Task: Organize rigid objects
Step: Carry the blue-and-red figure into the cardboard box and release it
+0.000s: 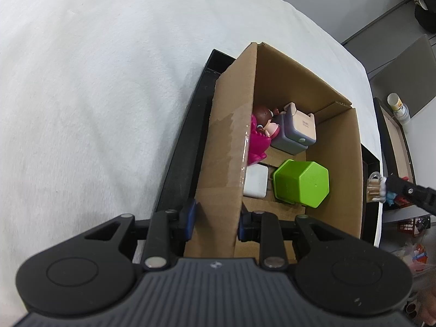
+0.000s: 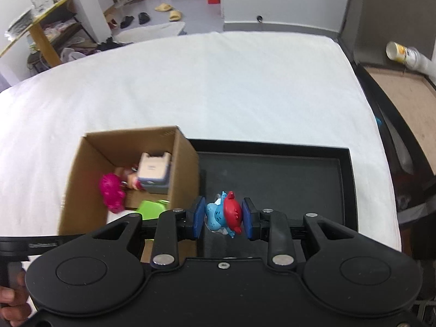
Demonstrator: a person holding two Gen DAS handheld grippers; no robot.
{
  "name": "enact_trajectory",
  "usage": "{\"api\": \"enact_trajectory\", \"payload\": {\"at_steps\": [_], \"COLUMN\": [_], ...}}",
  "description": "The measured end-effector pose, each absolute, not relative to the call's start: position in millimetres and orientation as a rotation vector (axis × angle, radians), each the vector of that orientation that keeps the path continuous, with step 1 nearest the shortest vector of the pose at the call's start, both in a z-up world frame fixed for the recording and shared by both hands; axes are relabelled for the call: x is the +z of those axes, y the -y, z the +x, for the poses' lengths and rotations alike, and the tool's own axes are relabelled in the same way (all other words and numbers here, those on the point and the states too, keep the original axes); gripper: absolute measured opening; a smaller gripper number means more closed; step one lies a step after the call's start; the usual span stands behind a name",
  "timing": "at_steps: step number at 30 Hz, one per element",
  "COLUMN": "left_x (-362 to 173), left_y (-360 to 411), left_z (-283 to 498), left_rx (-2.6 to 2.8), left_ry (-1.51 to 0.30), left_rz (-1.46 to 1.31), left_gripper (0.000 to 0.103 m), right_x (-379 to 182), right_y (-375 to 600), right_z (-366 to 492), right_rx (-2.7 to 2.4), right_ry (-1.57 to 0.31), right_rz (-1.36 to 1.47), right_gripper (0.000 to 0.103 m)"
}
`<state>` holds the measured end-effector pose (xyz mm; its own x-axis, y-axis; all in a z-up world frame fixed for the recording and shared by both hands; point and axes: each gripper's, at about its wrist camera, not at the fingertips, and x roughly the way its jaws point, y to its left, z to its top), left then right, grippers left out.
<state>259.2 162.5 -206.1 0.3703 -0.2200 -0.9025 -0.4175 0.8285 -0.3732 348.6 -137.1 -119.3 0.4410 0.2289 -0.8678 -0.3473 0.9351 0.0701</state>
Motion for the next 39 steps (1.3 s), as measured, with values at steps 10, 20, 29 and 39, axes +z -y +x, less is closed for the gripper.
{"api": "enact_trajectory", "payload": {"at_steps": [10,20,29,39], "left_x": [-206.5,-207.5,-208.1,-208.9], "left_y": [-161.8,-162.4,-163.8,-167.8], "left_z": [259.5,259.5,256.6,256.5], "left_rx": [0.129,0.113,0.091,0.078], "left_ry": [-1.205,-1.204,-1.199,-1.202], "left_rz": [-0.612,-0.609,-0.603,-0.616], "left_gripper": [0.028,0.028,0.028,0.028], "right_x": [-96.5,-94.6,-109.4,-133.5], "right_y": [110.1,68.1,43.7,40.2], "right_z": [342.9,339.7,345.1,348.6], "right_rx": [0.428,0.523,0.562,0.542], "right_ry": [-1.007,-0.996,-1.029,-1.071], "right_rz": [-0.128,-0.149,-0.157,-0.123], "right_gripper": [0.029,0.029,0.029,0.04]}}
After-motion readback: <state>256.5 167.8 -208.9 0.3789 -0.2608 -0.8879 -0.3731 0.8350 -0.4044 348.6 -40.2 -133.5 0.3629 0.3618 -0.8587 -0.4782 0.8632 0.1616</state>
